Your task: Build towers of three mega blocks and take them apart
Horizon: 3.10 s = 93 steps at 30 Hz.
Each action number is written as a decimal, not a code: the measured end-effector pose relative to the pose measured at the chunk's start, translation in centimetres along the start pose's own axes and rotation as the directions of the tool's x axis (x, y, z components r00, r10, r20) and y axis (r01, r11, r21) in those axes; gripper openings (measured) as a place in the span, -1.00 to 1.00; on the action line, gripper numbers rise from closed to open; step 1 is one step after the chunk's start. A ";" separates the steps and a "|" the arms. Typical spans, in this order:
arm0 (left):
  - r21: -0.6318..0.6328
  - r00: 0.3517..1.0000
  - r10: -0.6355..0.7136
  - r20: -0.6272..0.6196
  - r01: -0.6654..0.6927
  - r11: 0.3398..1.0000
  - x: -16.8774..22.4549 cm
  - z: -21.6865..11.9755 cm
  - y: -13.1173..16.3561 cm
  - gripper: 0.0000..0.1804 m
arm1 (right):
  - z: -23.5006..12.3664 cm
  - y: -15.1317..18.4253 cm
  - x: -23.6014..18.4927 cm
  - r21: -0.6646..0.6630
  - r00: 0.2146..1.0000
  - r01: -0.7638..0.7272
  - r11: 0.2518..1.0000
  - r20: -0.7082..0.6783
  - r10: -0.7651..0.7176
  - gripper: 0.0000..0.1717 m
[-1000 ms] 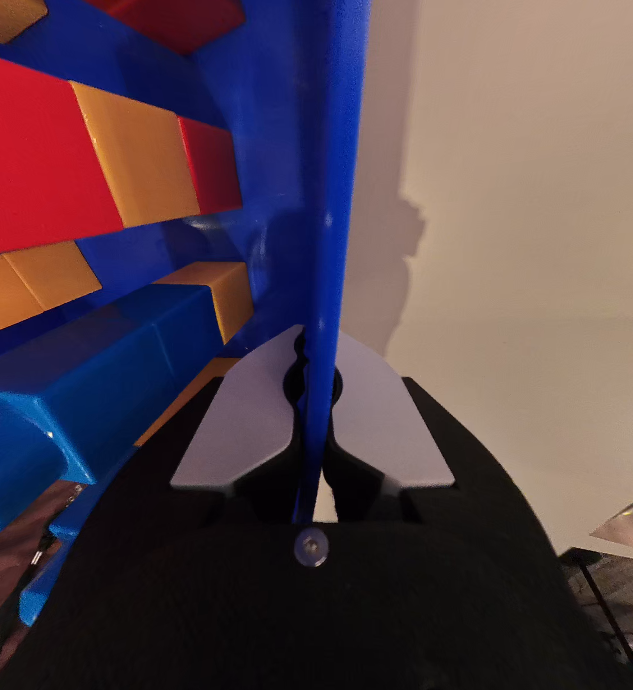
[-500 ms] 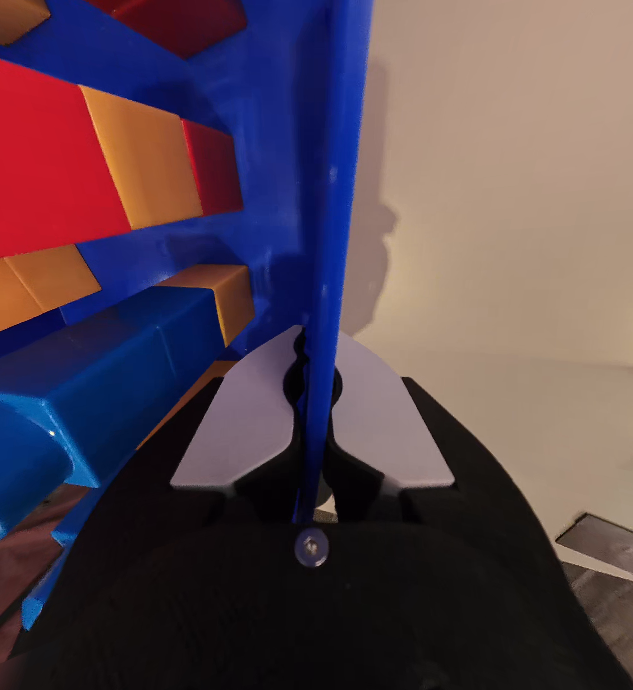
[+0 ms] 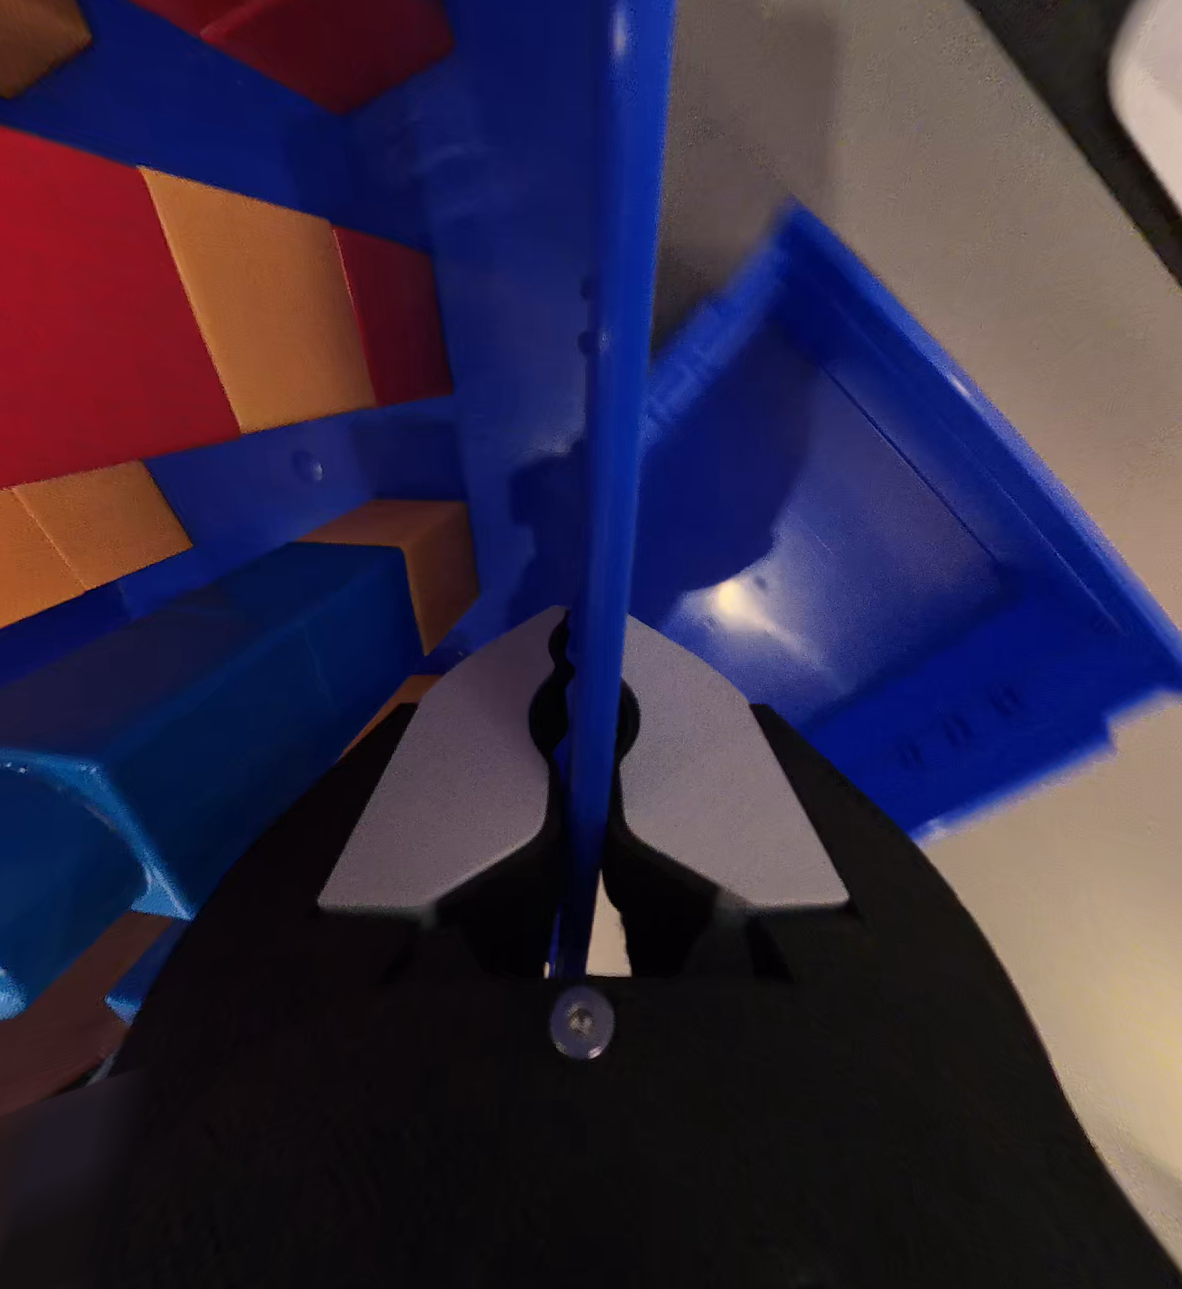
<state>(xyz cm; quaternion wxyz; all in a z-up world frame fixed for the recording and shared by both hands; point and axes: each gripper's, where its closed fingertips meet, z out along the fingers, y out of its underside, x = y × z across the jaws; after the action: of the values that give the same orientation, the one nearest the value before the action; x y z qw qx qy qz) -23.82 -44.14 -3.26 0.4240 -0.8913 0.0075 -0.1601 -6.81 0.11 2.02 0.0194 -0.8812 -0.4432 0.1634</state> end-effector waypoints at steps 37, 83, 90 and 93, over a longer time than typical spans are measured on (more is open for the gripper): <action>0.031 0.999 -0.047 0.002 0.047 0.998 -0.4 5.9 1.3 -0.63 | 1.7 10.3 14.9 0.277 0.832 -0.166 0.946 -0.476 0.286 -0.20; 0.393 0.874 -0.380 0.302 0.249 0.885 -7.9 6.8 -13.1 -0.26 | -11.6 34.1 38.9 0.508 0.774 -0.348 0.788 -0.319 0.547 -0.41; 0.209 0.882 -0.326 0.341 0.267 0.941 -6.8 13.8 -13.3 -0.24 | -19.3 28.8 29.2 0.773 0.890 -0.118 0.623 -0.196 0.412 -0.37; 0.157 0.862 -0.322 0.391 0.282 0.946 -7.7 15.7 -13.1 -0.29 | -19.2 27.2 26.2 0.792 0.927 -0.057 0.608 -0.185 0.327 -0.37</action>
<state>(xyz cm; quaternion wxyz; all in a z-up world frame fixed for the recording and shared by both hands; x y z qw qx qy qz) -28.12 -22.78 -4.73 0.4273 -0.8739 -0.2293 -0.0334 34.64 6.38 8.19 0.4473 -0.8434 -0.2223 0.1978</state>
